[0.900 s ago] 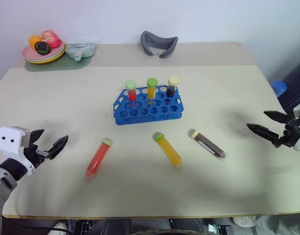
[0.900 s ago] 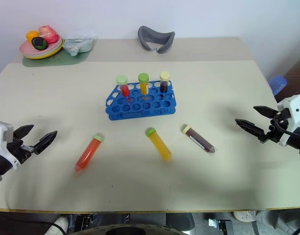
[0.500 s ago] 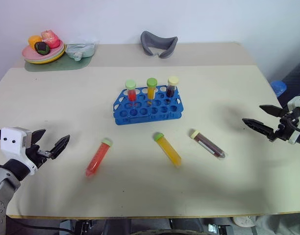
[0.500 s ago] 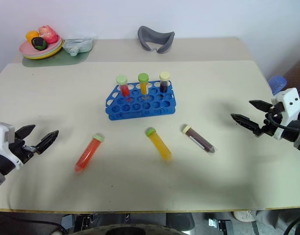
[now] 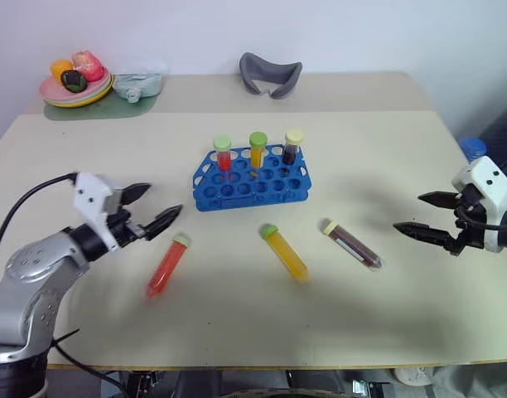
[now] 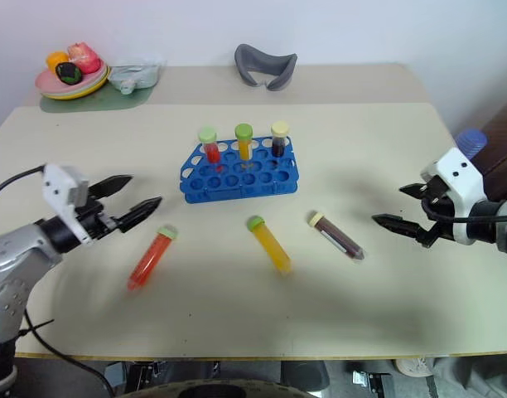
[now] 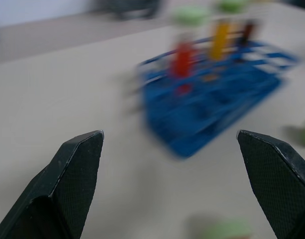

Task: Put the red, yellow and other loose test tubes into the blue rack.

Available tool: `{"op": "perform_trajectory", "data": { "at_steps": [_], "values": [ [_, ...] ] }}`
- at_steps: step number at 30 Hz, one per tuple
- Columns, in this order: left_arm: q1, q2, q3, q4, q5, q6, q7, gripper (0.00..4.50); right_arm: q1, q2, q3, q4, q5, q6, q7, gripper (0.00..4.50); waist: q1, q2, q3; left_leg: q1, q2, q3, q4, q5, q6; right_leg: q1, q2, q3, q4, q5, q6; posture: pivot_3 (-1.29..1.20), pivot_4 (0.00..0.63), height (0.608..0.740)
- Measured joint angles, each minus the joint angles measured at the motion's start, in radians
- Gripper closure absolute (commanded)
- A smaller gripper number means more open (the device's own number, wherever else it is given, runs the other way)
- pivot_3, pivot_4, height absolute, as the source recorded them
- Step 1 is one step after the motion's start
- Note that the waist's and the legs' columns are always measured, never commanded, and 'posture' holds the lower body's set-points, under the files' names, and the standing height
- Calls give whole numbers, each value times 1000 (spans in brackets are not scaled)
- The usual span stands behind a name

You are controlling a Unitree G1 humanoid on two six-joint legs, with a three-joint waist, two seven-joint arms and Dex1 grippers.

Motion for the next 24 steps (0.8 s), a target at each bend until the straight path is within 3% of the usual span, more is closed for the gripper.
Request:
{"op": "perform_trajectory", "data": {
  "at_steps": [3, 6, 10, 15, 24],
  "values": [
    [-19, 33, -104, -3, 2, -17, -97, 121, 1, -21, -13, -109, 81, 149, -18, 0, -2, 0, 0, 0, 0, 0, 0, 0, 0, 0, 0, 0, 0, 0, 0, 0, 150, 740],
    [-31, 44, -173, -8, 1, -36, -176, 121, -88, -14, 33, -198, 166, 322, -93, 0, 0, 0, 0, 0, 0, 0, 1, 0, 0, 0, 0, 0, 1, 0, 0, 0, 150, 740],
    [-26, 48, -240, -39, 7, -78, -251, 121, -278, 152, 168, -258, 207, 571, -281, 0, 1, -2, 0, -1, 0, 0, 1, 0, 0, -1, 0, 0, 0, 0, 0, 0, 150, 740],
    [-5, 41, -296, -56, 42, -114, -267, 121, -338, 246, 276, -235, 236, 609, -496, 0, 4, -1, 0, -3, 0, 0, 1, 0, 0, -3, 0, 0, 0, 0, 0, 0, 150, 740],
    [57, 41, -322, -87, 69, -157, -267, 121, -346, 251, 373, -183, 324, 609, -726, 0, 1, -1, 0, -3, 0, 0, 1, 0, 1, -3, 0, 0, 1, 0, 0, 0, 150, 740]
  ]
}}
